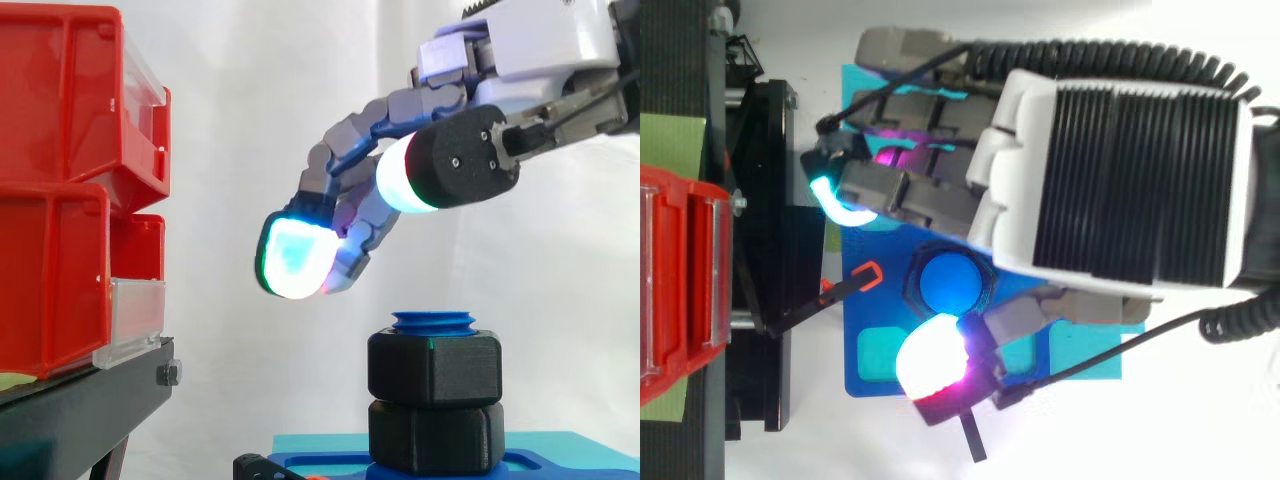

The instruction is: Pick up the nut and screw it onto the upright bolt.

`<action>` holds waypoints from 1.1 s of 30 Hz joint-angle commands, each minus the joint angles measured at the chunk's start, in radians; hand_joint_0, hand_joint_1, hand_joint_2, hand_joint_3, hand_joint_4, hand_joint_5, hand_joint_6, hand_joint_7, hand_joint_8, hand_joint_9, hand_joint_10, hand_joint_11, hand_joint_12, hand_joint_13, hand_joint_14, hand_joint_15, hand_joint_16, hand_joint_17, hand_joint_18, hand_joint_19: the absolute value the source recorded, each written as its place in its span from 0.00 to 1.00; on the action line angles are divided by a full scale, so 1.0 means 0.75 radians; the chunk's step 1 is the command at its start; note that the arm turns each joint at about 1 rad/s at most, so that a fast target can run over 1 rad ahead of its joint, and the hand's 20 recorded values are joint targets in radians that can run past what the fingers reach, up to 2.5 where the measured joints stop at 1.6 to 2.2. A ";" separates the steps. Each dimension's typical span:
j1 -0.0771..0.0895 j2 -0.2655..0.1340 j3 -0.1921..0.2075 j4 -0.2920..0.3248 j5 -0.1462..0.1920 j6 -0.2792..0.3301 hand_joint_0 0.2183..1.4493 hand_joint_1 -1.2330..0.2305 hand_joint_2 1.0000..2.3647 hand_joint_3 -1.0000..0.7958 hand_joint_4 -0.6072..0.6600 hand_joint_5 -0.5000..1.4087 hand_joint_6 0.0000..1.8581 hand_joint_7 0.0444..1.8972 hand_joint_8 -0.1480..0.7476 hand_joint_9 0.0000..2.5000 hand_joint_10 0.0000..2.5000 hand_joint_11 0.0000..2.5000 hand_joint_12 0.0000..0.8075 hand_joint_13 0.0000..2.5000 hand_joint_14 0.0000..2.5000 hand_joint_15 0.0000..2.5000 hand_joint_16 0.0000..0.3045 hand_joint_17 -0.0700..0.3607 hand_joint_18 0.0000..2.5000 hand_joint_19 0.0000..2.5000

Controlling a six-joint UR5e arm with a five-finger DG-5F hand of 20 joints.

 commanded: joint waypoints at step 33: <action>0.023 0.000 -0.055 -0.004 0.001 0.054 0.21 0.66 0.00 0.28 0.70 0.23 0.27 0.51 0.43 0.26 0.00 0.00 0.35 0.21 0.00 0.00 0.09 0.30 0.04 0.00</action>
